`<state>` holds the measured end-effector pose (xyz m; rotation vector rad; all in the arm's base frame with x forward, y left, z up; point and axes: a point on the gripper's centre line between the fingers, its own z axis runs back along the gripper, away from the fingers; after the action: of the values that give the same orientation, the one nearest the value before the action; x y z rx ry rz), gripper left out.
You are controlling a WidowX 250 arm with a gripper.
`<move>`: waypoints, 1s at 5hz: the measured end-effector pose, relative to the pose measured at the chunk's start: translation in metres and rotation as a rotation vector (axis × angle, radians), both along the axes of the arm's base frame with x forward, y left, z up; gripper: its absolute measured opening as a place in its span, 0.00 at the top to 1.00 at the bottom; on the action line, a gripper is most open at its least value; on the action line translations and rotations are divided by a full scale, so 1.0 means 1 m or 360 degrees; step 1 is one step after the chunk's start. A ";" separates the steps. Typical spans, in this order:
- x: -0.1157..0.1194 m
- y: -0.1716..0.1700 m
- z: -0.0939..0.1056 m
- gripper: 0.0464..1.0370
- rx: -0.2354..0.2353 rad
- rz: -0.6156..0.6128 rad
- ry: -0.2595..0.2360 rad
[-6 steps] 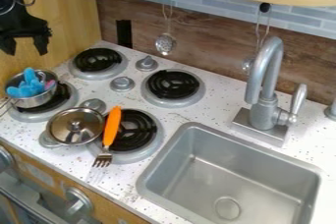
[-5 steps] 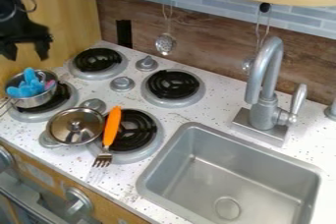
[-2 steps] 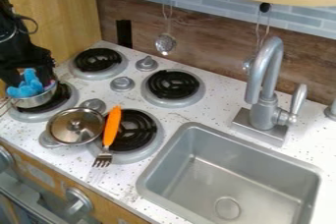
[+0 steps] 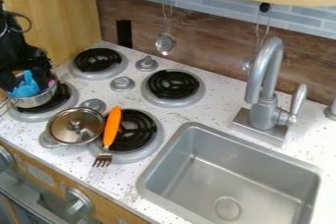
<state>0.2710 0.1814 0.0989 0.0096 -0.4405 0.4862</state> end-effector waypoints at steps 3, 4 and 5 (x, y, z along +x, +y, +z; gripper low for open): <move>0.027 -0.057 -0.011 0.04 -0.0003 -0.0227 0.0024; 0.040 -0.078 -0.017 0.04 0.0029 -0.0299 0.0018; 0.047 -0.089 -0.030 0.04 0.0027 -0.0317 0.0066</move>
<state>0.3180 0.0926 0.0694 -0.0076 -0.4004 0.2859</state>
